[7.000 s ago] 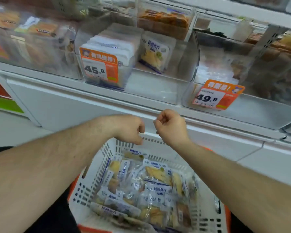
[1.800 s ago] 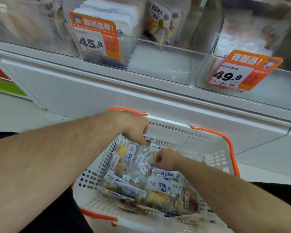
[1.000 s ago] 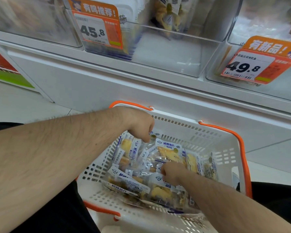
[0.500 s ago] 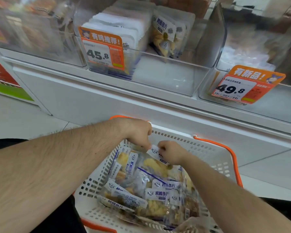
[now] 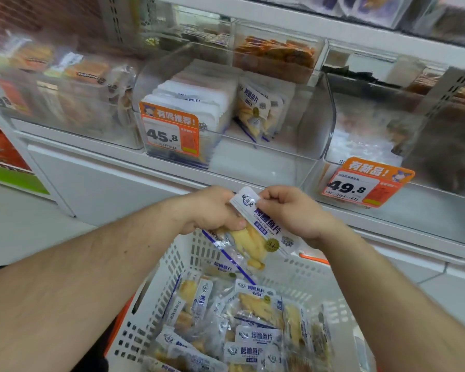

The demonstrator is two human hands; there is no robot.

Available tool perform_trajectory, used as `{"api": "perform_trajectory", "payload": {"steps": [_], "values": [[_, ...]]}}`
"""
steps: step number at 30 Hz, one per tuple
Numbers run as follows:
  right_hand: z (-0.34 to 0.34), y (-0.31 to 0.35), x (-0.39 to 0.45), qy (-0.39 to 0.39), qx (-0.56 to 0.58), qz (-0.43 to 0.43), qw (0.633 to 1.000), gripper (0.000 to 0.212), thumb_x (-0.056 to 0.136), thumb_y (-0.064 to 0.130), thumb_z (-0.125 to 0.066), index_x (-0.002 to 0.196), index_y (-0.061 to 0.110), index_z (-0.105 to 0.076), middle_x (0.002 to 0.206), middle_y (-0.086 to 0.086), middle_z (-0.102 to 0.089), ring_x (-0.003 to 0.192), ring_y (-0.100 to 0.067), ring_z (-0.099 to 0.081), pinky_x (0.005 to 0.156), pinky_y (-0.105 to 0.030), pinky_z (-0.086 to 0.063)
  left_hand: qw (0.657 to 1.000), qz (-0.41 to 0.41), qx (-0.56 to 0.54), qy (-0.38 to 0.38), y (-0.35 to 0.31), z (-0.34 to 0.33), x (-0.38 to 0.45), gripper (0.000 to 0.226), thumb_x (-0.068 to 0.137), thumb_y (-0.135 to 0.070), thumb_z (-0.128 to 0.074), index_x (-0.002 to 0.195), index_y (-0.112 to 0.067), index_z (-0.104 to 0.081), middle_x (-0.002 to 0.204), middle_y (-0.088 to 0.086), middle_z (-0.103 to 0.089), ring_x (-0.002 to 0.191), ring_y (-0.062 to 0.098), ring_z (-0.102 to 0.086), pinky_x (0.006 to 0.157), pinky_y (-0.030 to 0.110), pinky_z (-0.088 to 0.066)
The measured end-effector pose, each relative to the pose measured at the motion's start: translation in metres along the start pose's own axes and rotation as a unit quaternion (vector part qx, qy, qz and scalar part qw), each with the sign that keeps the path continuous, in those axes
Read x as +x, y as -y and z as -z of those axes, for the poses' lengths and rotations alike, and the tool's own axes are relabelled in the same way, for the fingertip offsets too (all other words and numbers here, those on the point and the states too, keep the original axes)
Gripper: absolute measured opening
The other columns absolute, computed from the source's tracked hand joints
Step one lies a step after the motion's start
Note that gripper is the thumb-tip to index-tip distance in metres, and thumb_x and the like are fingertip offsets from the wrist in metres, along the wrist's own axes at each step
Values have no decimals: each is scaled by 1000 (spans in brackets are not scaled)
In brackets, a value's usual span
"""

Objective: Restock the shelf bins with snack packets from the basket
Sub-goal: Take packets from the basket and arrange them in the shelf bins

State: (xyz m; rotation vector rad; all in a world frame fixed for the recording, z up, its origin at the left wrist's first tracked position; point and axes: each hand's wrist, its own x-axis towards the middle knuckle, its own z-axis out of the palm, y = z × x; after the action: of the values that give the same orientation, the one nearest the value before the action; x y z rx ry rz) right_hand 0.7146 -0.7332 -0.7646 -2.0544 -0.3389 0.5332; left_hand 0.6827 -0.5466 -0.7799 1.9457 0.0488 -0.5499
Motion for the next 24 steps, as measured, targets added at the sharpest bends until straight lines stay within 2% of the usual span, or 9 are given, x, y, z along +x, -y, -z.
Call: {"api": "perform_trajectory", "payload": {"steps": [2, 5, 8, 11, 14, 17, 20, 24], "values": [[13, 14, -7, -13, 19, 10, 1000, 14, 97, 19, -62, 89, 9, -67, 78, -4, -67, 70, -16, -57, 67, -31, -45, 999, -24, -43, -16, -8, 6, -3, 21, 88, 5, -66, 106, -5, -70, 110, 18, -72, 107, 36, -66, 99, 52, -50], [31, 33, -18, -24, -15, 29, 999, 12, 91, 21, -70, 96, 9, -69, 77, 2, -74, 63, -9, -62, 60, -23, -46, 992, -55, -96, -54, -21, 16, -8, 22, 89, 5, -65, 107, -6, -70, 110, 17, -72, 112, 36, -64, 104, 51, -44], [40, 50, -23, -54, -73, 54, 994, 11, 84, 19, -77, 93, 17, -71, 81, 6, -75, 68, -6, -68, 61, -21, -52, 984, -83, -130, -93, -31, 25, -13, 21, 87, 4, -68, 102, -10, -71, 102, 8, -76, 103, 27, -70, 98, 42, -52], [43, 67, -26, -67, -86, 69, 992, 11, 83, 18, -78, 90, 18, -70, 75, 7, -74, 61, -6, -66, 52, -15, -47, 975, -108, -153, -116, -40, 32, -20, 24, 86, 5, -67, 101, -13, -71, 98, 2, -76, 93, 15, -70, 84, 25, -53], [46, 82, -26, -77, -133, 77, 985, 7, 86, 22, -76, 89, 21, -69, 75, 2, -73, 59, -12, -67, 52, -21, -49, 969, -122, -159, -146, -50, 38, -26, 20, 86, 1, -69, 100, -14, -71, 98, 1, -76, 97, 17, -71, 85, 24, -54], [52, 99, -25, -119, -144, 87, 979, 6, 87, 19, -75, 86, 18, -69, 65, 2, -70, 51, -11, -61, 47, -20, -44, 955, -139, -104, -241, -55, 48, -31, 15, 81, -17, -79, 93, -18, -70, 85, -1, -76, 88, 19, -72, 86, 34, -55], [66, 116, -16, -199, -107, 86, 970, 6, 85, 13, -74, 81, 11, -70, 61, -2, -64, 49, -15, -53, 48, -24, -42, 908, -142, -12, -395, -56, 61, -33, 21, 78, -30, -81, 85, -27, -61, 79, -9, -67, 77, 12, -64, 82, 32, -53], [80, 131, 10, -266, -105, 81, 955, 8, 85, 17, -74, 78, 16, -70, 76, -2, -69, 61, -15, -56, 57, -32, -45, 877, -137, 20, -461, -56, 73, -30, 29, 75, -31, -81, 96, -24, -62, 87, -7, -64, 88, 18, -64, 91, 33, -51]]}}
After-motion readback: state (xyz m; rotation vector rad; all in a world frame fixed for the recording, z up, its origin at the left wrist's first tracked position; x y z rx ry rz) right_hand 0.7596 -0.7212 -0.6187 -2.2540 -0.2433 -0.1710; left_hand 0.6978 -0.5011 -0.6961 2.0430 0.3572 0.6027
